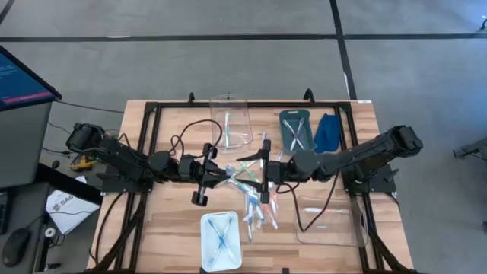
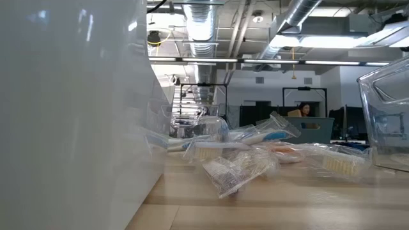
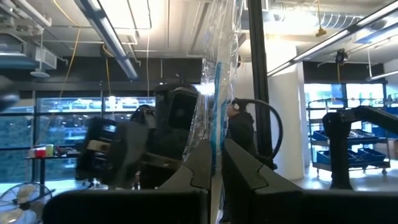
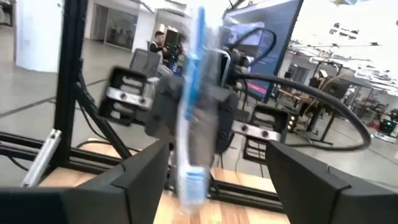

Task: Pick & Place Toothbrushes
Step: Put the blue toothbrush into the white bin

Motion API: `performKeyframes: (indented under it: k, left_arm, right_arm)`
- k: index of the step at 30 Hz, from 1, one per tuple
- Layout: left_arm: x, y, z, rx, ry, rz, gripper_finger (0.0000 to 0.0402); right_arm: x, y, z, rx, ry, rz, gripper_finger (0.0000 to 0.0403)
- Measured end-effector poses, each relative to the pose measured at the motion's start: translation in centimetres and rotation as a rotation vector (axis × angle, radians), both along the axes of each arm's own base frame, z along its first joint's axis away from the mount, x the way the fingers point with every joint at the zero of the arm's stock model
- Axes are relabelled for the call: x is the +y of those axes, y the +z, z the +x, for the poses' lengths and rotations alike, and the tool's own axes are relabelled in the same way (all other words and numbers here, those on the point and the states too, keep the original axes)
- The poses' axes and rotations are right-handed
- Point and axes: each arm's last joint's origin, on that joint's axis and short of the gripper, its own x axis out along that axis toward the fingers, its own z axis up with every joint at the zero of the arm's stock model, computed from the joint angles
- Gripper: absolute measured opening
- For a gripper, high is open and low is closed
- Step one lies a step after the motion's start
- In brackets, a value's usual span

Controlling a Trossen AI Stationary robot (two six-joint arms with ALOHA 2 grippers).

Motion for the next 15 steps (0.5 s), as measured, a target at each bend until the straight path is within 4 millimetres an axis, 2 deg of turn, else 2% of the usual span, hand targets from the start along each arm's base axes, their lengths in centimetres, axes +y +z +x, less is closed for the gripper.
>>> performKeyframes:
  k: [15]
  left_arm:
    - [0.05,-0.01,0.01,0.000,0.030,0.017,0.0008]
  right_arm:
    - [0.00,0.08,0.01,-0.008,0.023,0.023,0.0266]
